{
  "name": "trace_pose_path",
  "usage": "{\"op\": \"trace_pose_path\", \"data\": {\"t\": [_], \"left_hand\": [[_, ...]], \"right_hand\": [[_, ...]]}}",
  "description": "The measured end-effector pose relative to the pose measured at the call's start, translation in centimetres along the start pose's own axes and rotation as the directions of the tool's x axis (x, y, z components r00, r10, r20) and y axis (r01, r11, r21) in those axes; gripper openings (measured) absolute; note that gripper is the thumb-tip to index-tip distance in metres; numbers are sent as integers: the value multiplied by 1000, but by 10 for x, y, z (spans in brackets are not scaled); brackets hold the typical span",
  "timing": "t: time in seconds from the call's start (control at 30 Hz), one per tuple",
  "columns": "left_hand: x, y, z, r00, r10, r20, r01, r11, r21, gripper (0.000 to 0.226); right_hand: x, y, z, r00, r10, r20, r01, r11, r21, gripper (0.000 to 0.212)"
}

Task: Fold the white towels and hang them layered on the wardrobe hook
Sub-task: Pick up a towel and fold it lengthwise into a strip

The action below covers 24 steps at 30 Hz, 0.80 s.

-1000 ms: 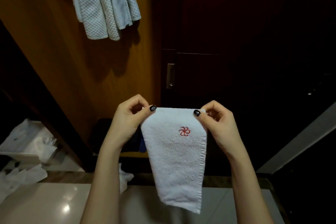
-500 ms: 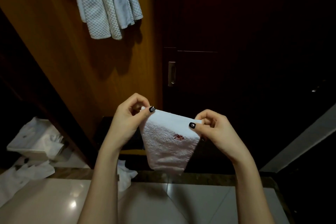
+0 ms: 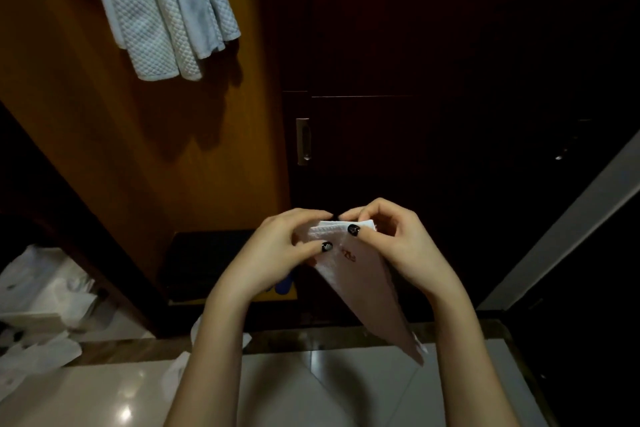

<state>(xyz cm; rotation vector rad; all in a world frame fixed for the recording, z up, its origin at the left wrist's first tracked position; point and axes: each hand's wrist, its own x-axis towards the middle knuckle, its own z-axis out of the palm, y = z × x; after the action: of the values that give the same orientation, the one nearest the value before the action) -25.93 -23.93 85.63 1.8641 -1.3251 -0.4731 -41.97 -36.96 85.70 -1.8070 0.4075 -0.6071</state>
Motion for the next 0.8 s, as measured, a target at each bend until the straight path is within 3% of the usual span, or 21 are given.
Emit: {"op": "trace_pose_path", "data": {"t": [0.17,0.3,0.4,0.6,0.8], "left_hand": [[14,3,8,998,69,9,-70,995,73,20],[19,10,1,989,146,-27,-147,988,-41,20],[20,17,-8,983,183,-7,-183,977,-107,17],[11,14,-22,975,218,-49,-221,914,-340,15],[11,9,-27,964,253,-78,-262,868,-421,25]], "right_hand": [[-6,3,-8,998,48,-28,-48,999,13,12],[-5,0,-11,992,45,-114,-29,989,143,9],[-1,-3,-10,977,13,-211,18,990,143,7],[3,-6,-2,988,38,-147,-9,981,196,12],[13,-13,19,965,-22,-262,80,974,214,7]]}}
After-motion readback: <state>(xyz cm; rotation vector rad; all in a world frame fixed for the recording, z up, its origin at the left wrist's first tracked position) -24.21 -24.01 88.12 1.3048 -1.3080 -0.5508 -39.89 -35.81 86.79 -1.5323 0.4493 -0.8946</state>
